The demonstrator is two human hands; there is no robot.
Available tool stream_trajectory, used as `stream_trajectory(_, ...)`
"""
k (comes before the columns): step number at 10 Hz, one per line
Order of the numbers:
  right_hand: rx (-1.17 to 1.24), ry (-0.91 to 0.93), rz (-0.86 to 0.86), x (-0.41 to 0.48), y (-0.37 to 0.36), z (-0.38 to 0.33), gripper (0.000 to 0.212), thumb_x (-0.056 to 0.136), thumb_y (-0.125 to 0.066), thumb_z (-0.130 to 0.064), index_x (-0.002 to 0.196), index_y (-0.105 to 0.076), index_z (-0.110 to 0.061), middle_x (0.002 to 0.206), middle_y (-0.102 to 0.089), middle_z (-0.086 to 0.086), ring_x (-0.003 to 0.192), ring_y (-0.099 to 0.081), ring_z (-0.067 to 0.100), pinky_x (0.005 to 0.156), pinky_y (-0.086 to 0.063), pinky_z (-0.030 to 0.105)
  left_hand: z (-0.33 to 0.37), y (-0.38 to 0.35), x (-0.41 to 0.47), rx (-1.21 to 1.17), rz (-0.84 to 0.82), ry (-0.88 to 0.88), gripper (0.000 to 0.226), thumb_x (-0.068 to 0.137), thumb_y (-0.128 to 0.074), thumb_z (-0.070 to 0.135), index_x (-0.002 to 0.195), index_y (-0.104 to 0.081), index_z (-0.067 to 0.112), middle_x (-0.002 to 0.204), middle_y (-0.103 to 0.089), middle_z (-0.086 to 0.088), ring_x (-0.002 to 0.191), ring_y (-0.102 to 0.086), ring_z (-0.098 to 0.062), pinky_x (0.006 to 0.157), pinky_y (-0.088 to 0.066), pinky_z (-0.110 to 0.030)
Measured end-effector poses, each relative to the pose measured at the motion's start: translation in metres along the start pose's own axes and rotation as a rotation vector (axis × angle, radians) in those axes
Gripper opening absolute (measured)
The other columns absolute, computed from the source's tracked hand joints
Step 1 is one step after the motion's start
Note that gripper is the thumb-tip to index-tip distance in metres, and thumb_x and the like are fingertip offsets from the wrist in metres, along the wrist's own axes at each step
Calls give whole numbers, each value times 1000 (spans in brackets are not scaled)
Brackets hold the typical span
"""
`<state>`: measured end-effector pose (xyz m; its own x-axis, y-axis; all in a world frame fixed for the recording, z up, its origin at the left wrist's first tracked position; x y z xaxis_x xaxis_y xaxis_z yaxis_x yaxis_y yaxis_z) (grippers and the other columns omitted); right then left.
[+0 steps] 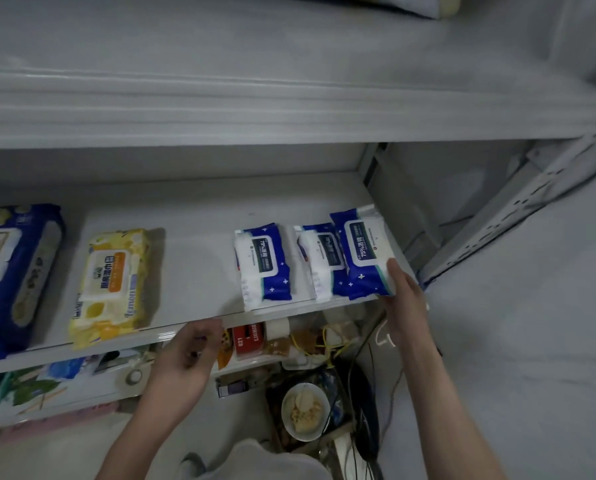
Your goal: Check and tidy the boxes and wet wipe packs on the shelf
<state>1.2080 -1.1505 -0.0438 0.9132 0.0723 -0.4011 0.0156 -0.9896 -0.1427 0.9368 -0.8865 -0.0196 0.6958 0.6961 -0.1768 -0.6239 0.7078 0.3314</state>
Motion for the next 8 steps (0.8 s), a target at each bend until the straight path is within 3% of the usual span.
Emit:
stream_trajectory(1,18,42,-2,23,12,-7,44,99,-67,-37,131,-63,-7,114,-78,11,93,-79,18,72,-64,30,2,-11,-1,32,-15,19,10,99,-60,23,100,-67,31,101,-70,17,94,-63,2,72,-46,-13)
stream_trajectory(2,2,44,-4,40,20,-11,30,103,-62,-30,120,-68,-5,104,-80,7,82,-80,14,65,-63,25,2,-19,-1,43,-27,43,9,98,-61,24,102,-68,29,103,-72,12,94,-65,-1,72,-46,-15)
stream_trajectory(3,-34,34,10,54,26,-10,30,102,-64,-32,115,-67,-5,106,-78,9,82,-79,16,64,-63,25,3,-23,0,57,-24,48,9,99,-61,24,102,-68,29,103,-72,13,93,-65,1,72,-46,-14)
stream_trajectory(4,-78,15,20,66,28,-5,50,100,-66,-38,131,-63,1,118,-76,15,99,-77,26,74,-66,32,3,-24,1,75,-13,65,10,99,-61,27,105,-68,30,105,-71,16,94,-63,3,71,-44,-12)
stream_trajectory(5,-194,-16,33,74,26,-3,58,100,-63,-46,135,-60,0,126,-72,15,109,-74,29,88,-64,38,6,-27,4,57,-5,81,12,99,-60,26,108,-68,28,105,-71,15,94,-63,3,69,-43,-9)
stream_trajectory(6,-400,11,95,79,20,-15,53,105,-54,-44,139,-61,-3,127,-68,9,116,-67,29,91,-54,37,8,-28,5,49,-6,92,11,99,-60,27,106,-67,30,104,-71,14,95,-65,-1,68,-46,-12)
stream_trajectory(7,-698,172,189,81,13,-35,54,106,-46,-45,127,-67,0,124,-70,18,113,-65,37,97,-53,43,14,-27,7,46,-17,85,11,100,-59,29,107,-66,32,106,-69,15,95,-64,-1,68,-46,-12)
stream_trajectory(8,-978,466,280,72,-4,-50,59,101,-49,-51,134,-65,-5,129,-67,26,118,-61,43,100,-51,50,22,-22,11,26,0,78,12,100,-58,28,107,-66,34,106,-67,20,93,-64,1,69,-45,-10)
Point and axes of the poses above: each hand's wrist, its own x-axis towards the middle knuckle, its own y-axis out of the back of the hand, z = x × y, the point moved 7 cm from there along x, towards the middle knuckle
